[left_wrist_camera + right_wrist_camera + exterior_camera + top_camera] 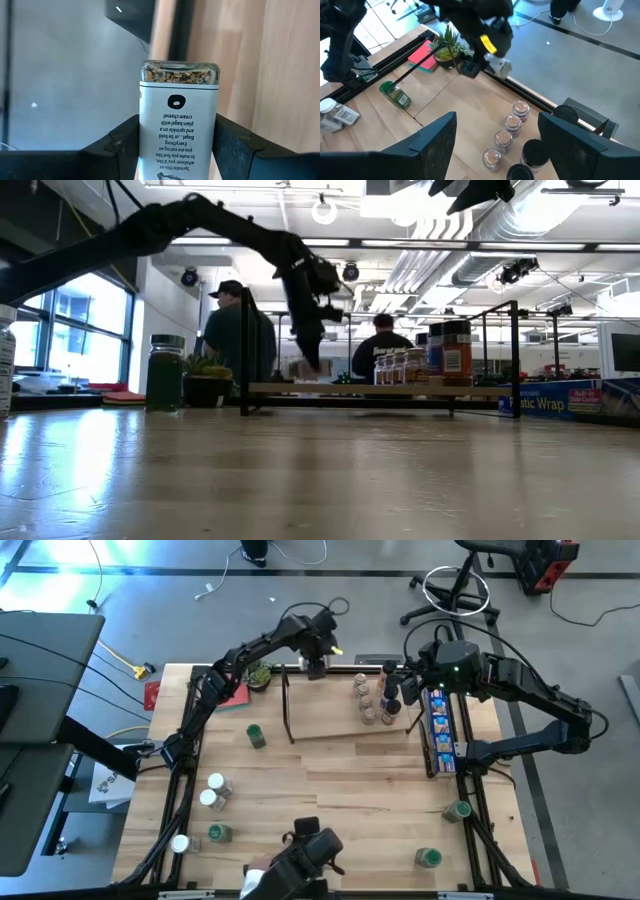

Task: Shelf spices
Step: Put the white seasoning bottle on the shelf

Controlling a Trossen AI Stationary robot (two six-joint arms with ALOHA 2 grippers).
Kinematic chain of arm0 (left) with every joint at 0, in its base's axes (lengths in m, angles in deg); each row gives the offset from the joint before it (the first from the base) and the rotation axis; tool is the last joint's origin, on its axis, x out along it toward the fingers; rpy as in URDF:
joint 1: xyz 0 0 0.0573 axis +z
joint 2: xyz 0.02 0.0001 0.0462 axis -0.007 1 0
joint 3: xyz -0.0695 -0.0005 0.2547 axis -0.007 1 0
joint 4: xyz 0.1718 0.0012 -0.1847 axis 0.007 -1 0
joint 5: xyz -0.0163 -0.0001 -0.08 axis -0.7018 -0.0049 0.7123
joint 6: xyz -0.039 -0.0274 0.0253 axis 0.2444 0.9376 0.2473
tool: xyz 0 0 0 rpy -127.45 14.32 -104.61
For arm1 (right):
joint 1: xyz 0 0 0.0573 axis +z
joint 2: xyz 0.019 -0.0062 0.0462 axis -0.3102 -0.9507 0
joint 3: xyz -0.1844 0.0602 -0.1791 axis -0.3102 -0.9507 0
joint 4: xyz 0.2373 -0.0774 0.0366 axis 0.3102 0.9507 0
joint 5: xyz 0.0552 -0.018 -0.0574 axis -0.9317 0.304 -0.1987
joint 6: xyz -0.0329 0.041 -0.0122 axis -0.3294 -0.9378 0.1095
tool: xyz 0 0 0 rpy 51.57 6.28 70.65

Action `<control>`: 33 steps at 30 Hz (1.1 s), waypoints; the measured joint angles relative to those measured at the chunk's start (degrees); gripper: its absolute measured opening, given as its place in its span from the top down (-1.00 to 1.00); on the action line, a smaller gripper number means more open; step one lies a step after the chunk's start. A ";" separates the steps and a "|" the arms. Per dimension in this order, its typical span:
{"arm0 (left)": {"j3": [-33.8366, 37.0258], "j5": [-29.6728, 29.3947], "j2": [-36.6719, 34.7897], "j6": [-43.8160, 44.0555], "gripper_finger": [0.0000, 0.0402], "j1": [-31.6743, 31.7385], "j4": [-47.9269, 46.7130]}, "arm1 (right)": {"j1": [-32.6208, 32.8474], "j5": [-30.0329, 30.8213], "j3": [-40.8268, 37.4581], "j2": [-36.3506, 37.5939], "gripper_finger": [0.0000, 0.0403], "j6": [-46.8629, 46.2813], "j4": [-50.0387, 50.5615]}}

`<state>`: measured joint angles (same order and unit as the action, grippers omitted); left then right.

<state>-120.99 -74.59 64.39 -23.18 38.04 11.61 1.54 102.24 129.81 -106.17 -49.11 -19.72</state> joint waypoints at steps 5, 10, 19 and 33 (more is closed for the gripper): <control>0.00 1.16 -5.03 3.36 0.04 -0.47 1.73 | 0.00 0.00 0.02 0.00 -0.37 1.21 0.00; 0.00 17.05 -11.67 13.63 0.04 -1.74 3.39 | -0.01 0.00 0.02 0.00 -0.37 3.01 -0.02; -0.20 33.22 -19.11 25.83 0.04 -13.88 -4.81 | -0.01 0.00 0.02 0.00 -0.37 13.67 -0.11; 26.56 21.74 -18.98 42.24 0.04 -38.21 -16.50 | -0.01 -0.37 0.01 -0.02 -0.37 23.81 -0.09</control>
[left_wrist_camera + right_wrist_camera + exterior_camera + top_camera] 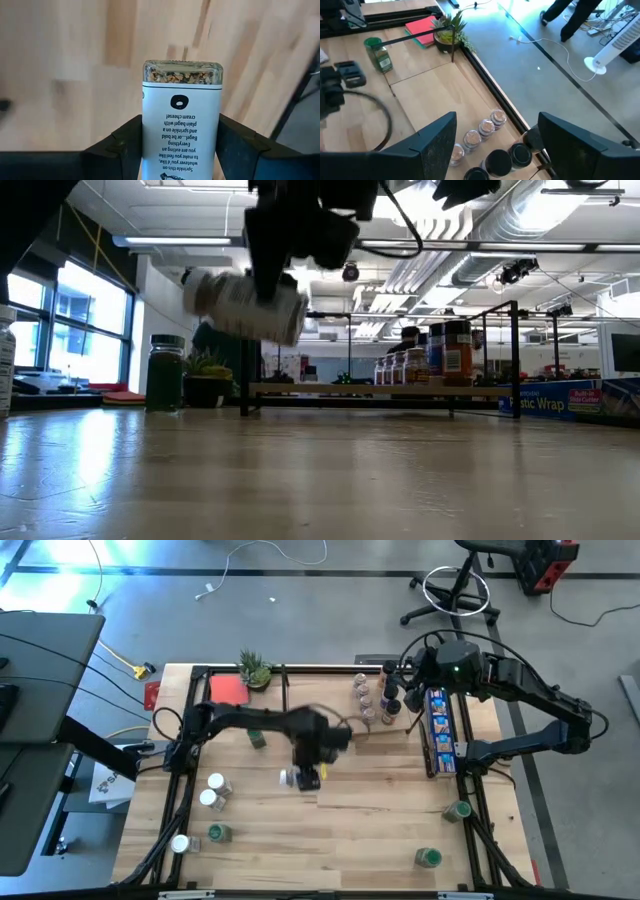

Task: Shelf spices
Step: Put the white seasoning bottle on the shelf

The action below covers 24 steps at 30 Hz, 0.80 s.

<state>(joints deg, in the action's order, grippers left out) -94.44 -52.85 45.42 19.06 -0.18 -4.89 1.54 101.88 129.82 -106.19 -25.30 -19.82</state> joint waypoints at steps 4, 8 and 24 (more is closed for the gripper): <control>8.43 -3.29 0.00 9.31 -0.02 -3.27 9.71 | 0.02 -2.77 0.01 0.00 -0.37 0.63 0.26; 14.49 -5.32 -0.02 17.42 -0.03 -5.16 17.85 | 0.00 -4.56 0.00 0.00 -0.37 -1.72 0.39; 19.79 -12.12 -1.44 26.29 -0.24 -3.57 25.49 | 0.20 -4.57 0.01 0.19 -0.37 -17.72 3.41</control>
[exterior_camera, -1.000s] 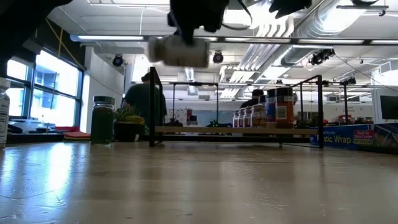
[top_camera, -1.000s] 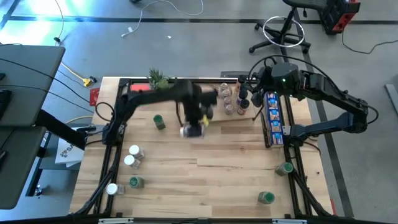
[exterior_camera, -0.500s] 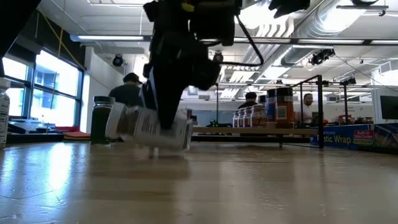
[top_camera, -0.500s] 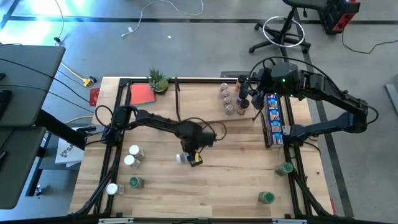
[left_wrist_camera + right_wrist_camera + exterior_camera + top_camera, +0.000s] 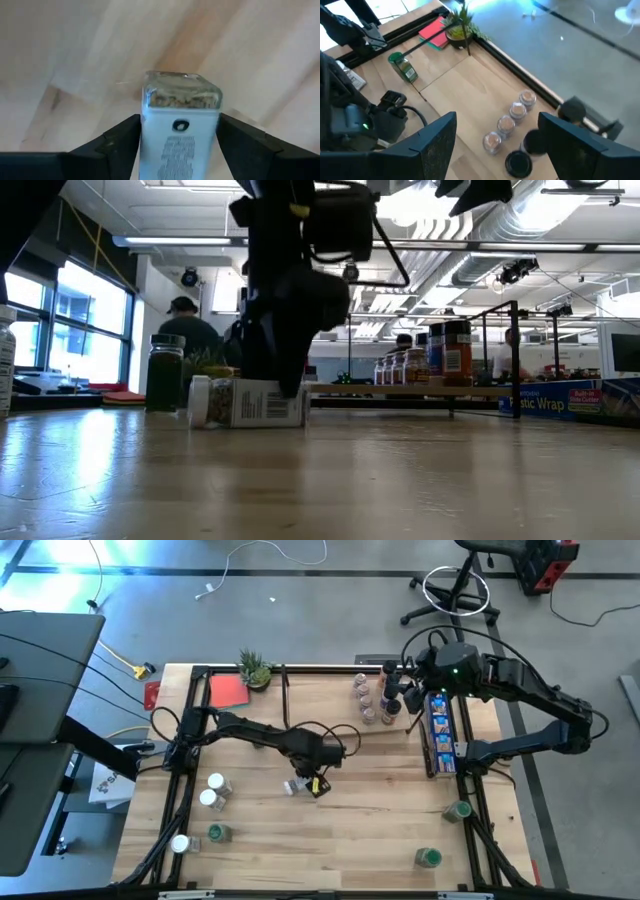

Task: Shelf spices
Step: Put the white seasoning bottle on the shelf

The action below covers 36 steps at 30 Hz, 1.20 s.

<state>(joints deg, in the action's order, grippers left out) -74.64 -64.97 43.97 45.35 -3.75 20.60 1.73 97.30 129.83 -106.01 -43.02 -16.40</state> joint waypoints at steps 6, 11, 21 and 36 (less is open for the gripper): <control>-0.81 -2.15 -6.76 3.65 -0.26 -1.73 -5.01 | 2.42 1.76 -0.01 0.01 -0.37 -3.30 1.73; 0.70 -9.64 -14.79 8.51 -0.27 -9.67 -7.69 | 5.06 4.81 -0.02 0.01 -0.37 -3.83 1.73; 20.52 -16.56 -21.13 17.28 -0.27 -25.40 10.34 | 10.32 11.43 -0.02 0.01 -0.37 -8.84 1.62; 38.67 -17.51 -21.42 26.45 -0.53 -22.11 30.77 | 12.40 10.29 -0.02 0.00 -0.37 -11.77 1.65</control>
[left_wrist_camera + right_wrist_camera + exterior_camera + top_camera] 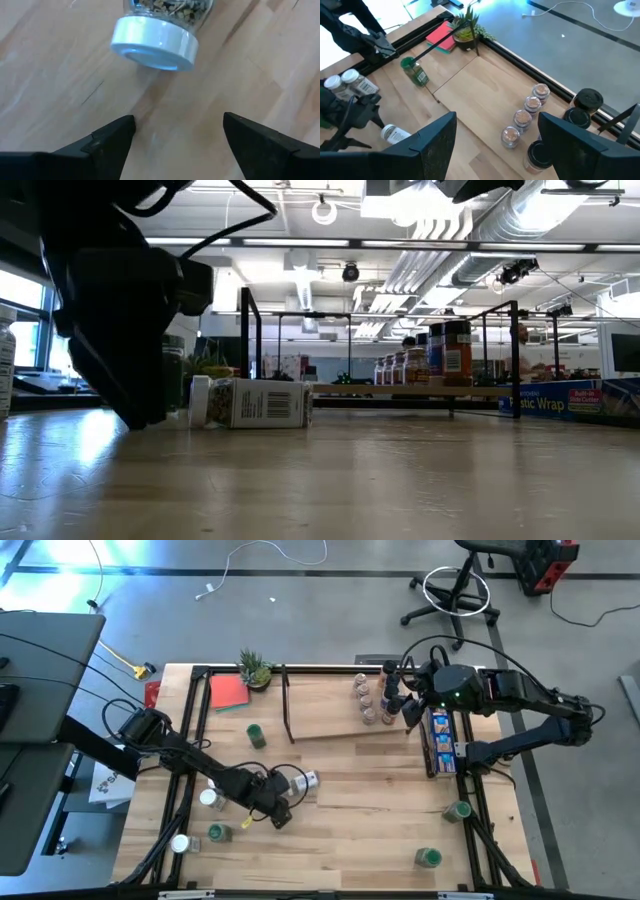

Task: Shelf spices
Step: Put the white seasoning bottle on the shelf

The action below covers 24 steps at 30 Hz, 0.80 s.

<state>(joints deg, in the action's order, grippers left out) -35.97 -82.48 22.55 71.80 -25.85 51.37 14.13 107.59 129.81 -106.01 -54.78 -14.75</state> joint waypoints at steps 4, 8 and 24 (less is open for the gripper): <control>1.10 -4.46 0.06 -0.34 -0.56 -0.34 1.86 | 0.00 0.00 0.02 -0.01 -0.37 0.79 0.10; 2.13 -9.59 0.26 -3.92 -0.57 -0.04 2.46 | 0.00 0.01 0.02 -0.01 -0.37 -0.22 0.10; 9.69 -19.79 0.97 -8.87 -0.57 1.45 22.20 | 0.35 0.22 0.00 -0.01 -0.37 -1.81 0.12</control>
<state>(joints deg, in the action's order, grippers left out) -26.28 -102.27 23.52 62.93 -24.40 73.57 14.48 107.81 129.81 -106.02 -56.59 -14.63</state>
